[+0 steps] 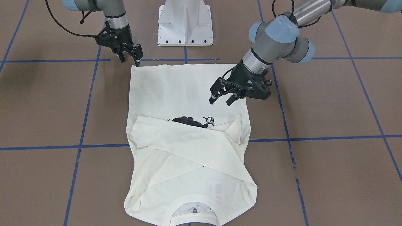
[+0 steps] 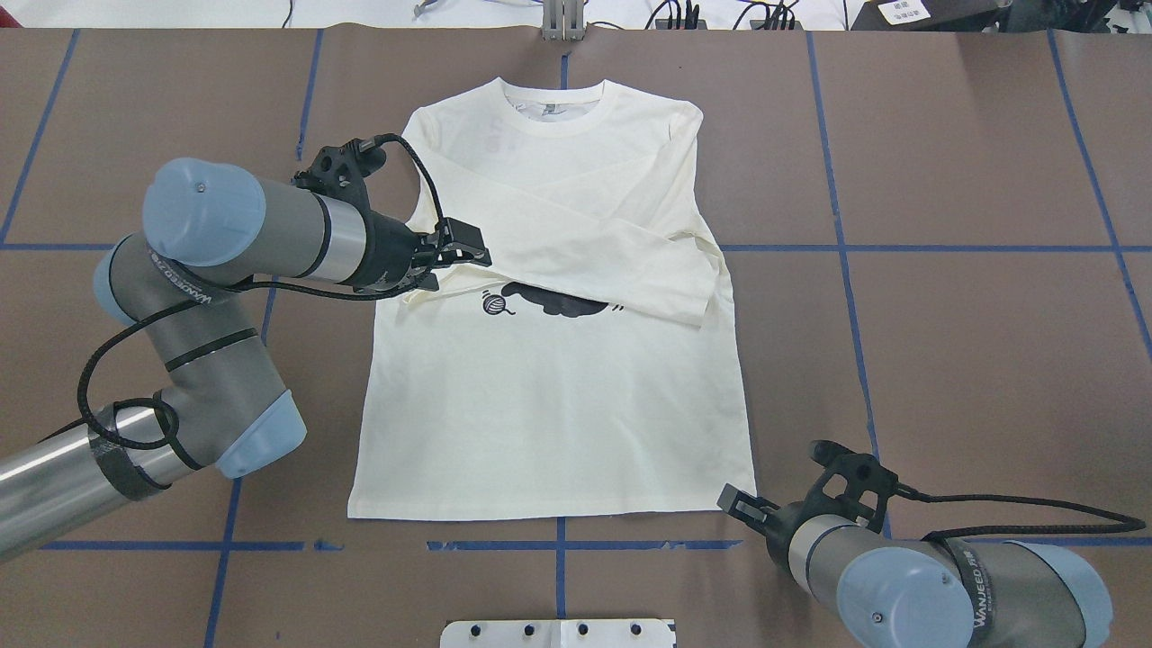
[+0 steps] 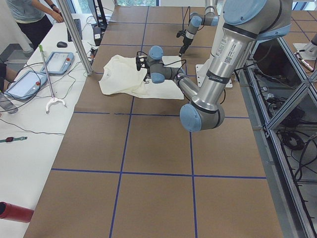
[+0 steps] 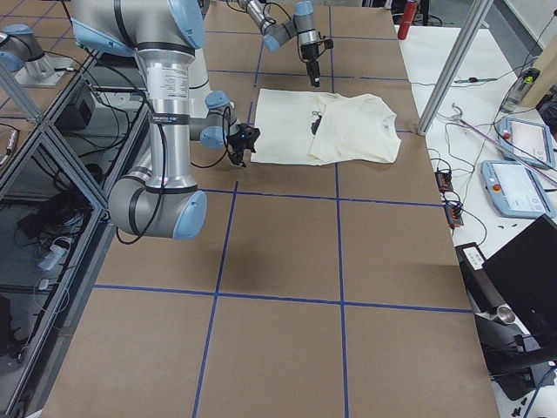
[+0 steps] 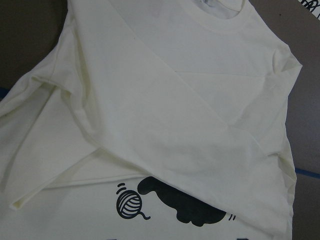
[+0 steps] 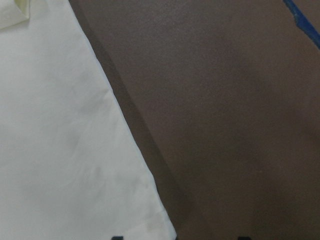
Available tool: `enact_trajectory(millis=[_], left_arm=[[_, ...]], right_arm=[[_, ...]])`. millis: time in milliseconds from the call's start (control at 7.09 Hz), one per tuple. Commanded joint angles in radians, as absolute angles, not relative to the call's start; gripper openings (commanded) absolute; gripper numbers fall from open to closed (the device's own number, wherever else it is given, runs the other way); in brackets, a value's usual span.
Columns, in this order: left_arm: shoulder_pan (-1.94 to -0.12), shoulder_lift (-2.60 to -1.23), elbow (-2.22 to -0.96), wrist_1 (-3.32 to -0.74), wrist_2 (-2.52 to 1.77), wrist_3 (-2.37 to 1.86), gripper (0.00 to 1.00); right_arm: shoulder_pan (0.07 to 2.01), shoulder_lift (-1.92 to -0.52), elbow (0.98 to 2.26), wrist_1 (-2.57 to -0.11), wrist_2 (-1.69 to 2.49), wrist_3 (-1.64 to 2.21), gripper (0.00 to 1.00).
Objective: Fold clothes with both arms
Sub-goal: 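Release the sleeve with the left gripper while the right gripper moves to the hem corner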
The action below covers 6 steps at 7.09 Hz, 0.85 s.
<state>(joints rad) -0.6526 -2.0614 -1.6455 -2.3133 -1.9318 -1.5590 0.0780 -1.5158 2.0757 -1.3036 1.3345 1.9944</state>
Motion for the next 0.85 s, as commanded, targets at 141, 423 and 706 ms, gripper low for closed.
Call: enact_trajectory(millis=[141, 423, 706], left_arm=[[-0.650, -2.060, -1.643, -2.313, -1.931, -1.560, 0.85], [-0.650, -2.059, -1.641, -2.313, -1.931, -1.560, 0.85], [-0.650, -2.060, -1.640, -2.313, -1.931, -1.560, 0.85]], right_arm=[[0.077, -1.500, 2.072, -1.307, 1.331, 1.996, 0.58], [0.077, -1.502, 2.065, -1.307, 1.330, 1.996, 0.57], [0.077, -1.500, 2.060, -1.307, 1.327, 1.996, 0.47]])
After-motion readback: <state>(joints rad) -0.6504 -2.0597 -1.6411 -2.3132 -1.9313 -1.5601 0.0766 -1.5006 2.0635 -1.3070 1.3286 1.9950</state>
